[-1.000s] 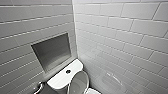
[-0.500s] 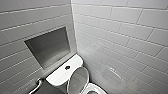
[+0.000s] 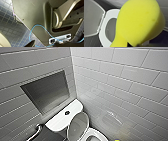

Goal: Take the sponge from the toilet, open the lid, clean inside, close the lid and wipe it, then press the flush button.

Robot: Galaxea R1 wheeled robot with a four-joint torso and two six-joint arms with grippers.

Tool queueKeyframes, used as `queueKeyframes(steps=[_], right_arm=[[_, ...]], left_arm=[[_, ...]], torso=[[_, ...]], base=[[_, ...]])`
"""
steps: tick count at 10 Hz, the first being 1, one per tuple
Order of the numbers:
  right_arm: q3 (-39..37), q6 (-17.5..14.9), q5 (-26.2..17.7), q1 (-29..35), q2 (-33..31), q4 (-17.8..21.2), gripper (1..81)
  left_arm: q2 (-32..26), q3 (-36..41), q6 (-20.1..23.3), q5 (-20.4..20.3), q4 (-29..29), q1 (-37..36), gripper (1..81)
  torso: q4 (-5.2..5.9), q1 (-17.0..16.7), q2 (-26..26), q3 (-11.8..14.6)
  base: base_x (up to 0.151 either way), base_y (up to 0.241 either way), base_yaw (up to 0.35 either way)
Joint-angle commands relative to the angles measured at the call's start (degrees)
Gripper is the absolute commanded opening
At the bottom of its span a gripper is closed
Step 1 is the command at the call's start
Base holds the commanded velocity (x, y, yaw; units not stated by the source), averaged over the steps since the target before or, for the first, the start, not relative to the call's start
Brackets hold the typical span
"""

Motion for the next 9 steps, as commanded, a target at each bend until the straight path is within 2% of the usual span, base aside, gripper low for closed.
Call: queueKeyframes(steps=[1,2,4,6,7,8,9], right_arm=[[-0.75,0.81,-7.20,10.52,1.72,0.65,1.0],[-2.60,0.81,-8.70,10.89,3.56,0.92,1.0],[-6.09,0.81,-8.70,11.23,6.10,0.74,1.0],[-7.34,0.99,-8.87,13.77,8.56,0.56,1.0],[-7.43,0.99,-10.52,15.53,9.27,0.48,1.0],[-7.43,0.99,-12.20,17.29,9.45,0.65,1.0],[-7.26,1.07,-12.92,18.87,9.28,0.65,1.0]], left_arm=[[-0.14,-0.05,0.24,4.79,-0.62,0.69,81.1],[-0.05,-0.05,0.24,4.79,-0.62,0.69,81.1],[-0.31,-0.23,0.23,4.18,-0.70,0.69,81.1],[-0.49,-0.05,0.15,4.52,-0.70,0.69,81.1],[-0.15,-0.05,0.16,4.44,-0.70,0.69,81.1],[0.12,-0.05,0.24,4.52,-0.70,0.69,81.1],[0.30,0.03,0.24,4.70,-0.62,0.78,81.1]], torso=[[0.00,0.00,-0.02,0.00],[0.00,0.00,0.00,-0.02],[0.00,0.00,0.00,-0.05],[0.00,0.00,0.02,-0.05],[0.00,0.00,0.02,-0.05],[0.00,3.69,-5.71,-0.05],[0.00,3.85,-5.95,-0.06]], base=[[0.000,0.000,0.000],[0.000,0.000,0.000],[0.000,0.000,0.000],[0.000,0.000,0.000],[0.000,0.000,0.000],[0.000,0.000,0.000],[0.000,0.000,0.000]])
